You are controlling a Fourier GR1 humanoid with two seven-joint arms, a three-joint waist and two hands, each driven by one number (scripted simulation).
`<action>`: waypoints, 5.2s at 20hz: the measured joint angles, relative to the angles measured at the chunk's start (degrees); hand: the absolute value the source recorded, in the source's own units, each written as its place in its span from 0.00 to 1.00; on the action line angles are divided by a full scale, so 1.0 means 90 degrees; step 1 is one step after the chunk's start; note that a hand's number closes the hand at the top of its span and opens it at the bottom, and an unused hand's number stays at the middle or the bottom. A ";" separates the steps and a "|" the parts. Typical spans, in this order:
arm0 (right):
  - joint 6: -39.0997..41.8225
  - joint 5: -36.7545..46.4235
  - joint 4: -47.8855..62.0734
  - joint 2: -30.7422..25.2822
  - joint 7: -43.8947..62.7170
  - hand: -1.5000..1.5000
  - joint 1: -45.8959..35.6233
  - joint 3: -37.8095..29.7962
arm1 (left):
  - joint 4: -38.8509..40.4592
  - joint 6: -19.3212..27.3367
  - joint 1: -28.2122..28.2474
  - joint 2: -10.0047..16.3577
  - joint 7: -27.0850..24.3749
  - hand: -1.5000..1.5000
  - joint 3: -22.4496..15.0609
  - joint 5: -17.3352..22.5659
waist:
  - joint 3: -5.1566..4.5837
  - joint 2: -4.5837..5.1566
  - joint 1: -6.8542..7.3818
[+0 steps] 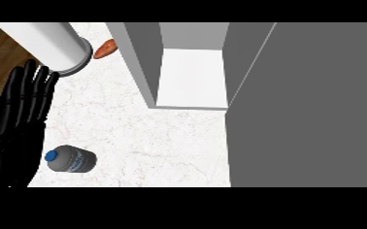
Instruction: Pick up the bottled water, place it into the cabinet and close the cabinet
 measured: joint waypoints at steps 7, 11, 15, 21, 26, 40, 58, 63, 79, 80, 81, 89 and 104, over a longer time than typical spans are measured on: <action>0.0171 -0.0096 -0.0597 0.0071 0.0125 0.00 0.0895 0.0255 | -0.0947 -0.0345 0.1277 0.0179 -0.0180 0.00 0.0677 0.0665 | 0.0102 0.0113 -0.0034; 0.0504 -0.0539 -0.0946 0.0088 0.0470 0.00 0.1396 0.0651 | -0.1491 -0.0403 0.2087 -0.0144 0.0314 0.00 0.0719 0.1651 | 0.0114 0.0116 -0.0001; 0.0622 -0.0804 -0.1543 0.0012 0.1002 0.00 0.1660 0.0849 | -0.1787 -0.0428 0.2653 -0.0258 0.0689 0.00 0.0838 0.1991 | 0.0122 0.0136 -0.0026; 0.0545 -0.0864 -0.2195 0.0016 0.1546 0.00 0.1912 0.1145 | -0.1905 -0.0394 0.3078 -0.0328 0.1102 0.00 0.0886 0.2065 | 0.0125 0.0136 -0.0032; 0.0360 -0.0719 -0.2304 0.0062 0.1890 0.00 0.1752 0.1342 | -0.1938 -0.0360 0.3314 -0.0428 0.1216 0.00 0.0783 0.2066 | 0.0125 0.0135 -0.0017; -0.0074 -0.0480 -0.2510 0.0135 0.2411 0.00 0.1572 0.1833 | -0.1945 -0.0190 0.3457 -0.0451 0.1303 0.00 0.0691 0.1995 | 0.0127 0.0135 -0.0078; -0.0501 -0.0377 -0.2578 -0.0024 0.3049 0.00 0.1012 0.1983 | -0.1727 -0.0180 0.3052 -0.0383 0.1157 0.00 0.1247 0.1906 | 0.0124 0.0160 -0.0126; -0.0593 -0.0346 -0.2594 -0.0081 0.3228 0.00 0.0878 0.2058 | -0.1400 -0.0211 0.2823 -0.0409 0.1077 0.00 0.1432 0.1902 | 0.0122 0.0166 -0.0140; -0.0832 -0.0254 -0.2603 -0.0199 0.3379 0.00 0.0680 0.2307 | 0.1810 -0.0926 0.1935 -0.0240 -0.0729 0.00 0.1978 0.1340 | 0.0119 0.0170 -0.0182; -0.0838 -0.0248 -0.2598 -0.0205 0.3367 0.00 0.0654 0.2303 | 0.2021 -0.0975 0.1915 -0.0244 -0.0889 0.00 0.1998 0.1303 | 0.0120 0.0171 -0.0177; -0.0805 -0.0251 -0.2607 -0.0246 0.3333 0.00 0.0687 0.2290 | 0.2232 -0.1020 0.1879 -0.0231 -0.1057 0.00 0.2046 0.1285 | 0.0119 0.0170 -0.0184; -0.1001 -0.0189 -0.2600 -0.0256 0.3488 0.00 0.0532 0.2526 | 0.3750 -0.1116 0.1565 -0.0244 -0.2143 0.00 0.2131 0.0878 | 0.0119 0.0170 -0.0174; -0.1202 -0.0114 -0.2606 -0.0400 0.3572 0.00 0.0422 0.2640 | 0.6801 -0.1339 0.0658 0.0158 -0.4078 0.00 0.2442 0.0498 | 0.0117 0.0172 -0.0188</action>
